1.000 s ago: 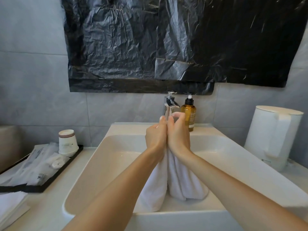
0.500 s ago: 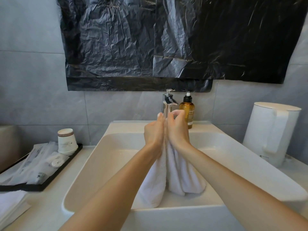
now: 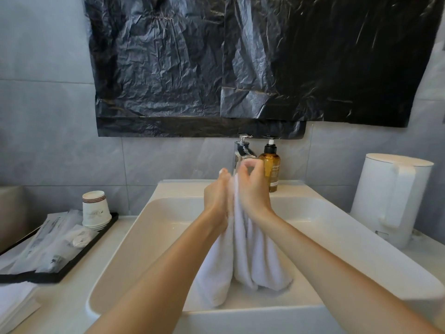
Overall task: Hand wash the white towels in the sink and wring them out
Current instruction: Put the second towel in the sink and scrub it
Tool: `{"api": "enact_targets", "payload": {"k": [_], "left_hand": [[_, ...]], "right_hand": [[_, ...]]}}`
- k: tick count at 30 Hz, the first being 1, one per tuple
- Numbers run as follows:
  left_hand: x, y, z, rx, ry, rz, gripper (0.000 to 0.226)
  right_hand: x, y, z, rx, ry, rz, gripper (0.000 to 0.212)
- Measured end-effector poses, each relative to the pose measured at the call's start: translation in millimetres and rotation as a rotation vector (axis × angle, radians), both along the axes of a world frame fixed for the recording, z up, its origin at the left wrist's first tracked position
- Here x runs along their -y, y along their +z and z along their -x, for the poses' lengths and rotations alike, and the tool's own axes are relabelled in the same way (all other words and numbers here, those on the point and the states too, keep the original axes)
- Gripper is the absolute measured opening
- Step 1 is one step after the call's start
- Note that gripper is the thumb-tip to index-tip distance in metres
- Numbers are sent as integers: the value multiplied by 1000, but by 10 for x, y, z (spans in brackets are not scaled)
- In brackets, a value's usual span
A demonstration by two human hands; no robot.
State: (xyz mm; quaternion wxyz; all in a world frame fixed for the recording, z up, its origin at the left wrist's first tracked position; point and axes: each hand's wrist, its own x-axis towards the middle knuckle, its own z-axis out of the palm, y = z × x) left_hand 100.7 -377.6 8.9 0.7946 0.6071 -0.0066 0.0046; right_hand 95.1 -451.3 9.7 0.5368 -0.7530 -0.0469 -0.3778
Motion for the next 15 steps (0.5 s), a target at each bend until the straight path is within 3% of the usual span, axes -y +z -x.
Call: {"api": "enact_targets", "payload": {"k": [4, 7, 11, 15], "left_hand": [[43, 26, -9, 4, -77, -5, 41], [23, -1, -48, 60, 14, -73, 40], [-152, -116, -169, 220, 238, -584, 47], [-241, -217, -278, 234, 310, -1022, 21]], "right_hand": [[184, -52, -33, -32, 75, 16, 10], [365, 63, -90, -19, 26, -135, 10], [617, 164, -40, 33, -147, -191, 19], [740, 187, 59, 91, -350, -25, 21]]}}
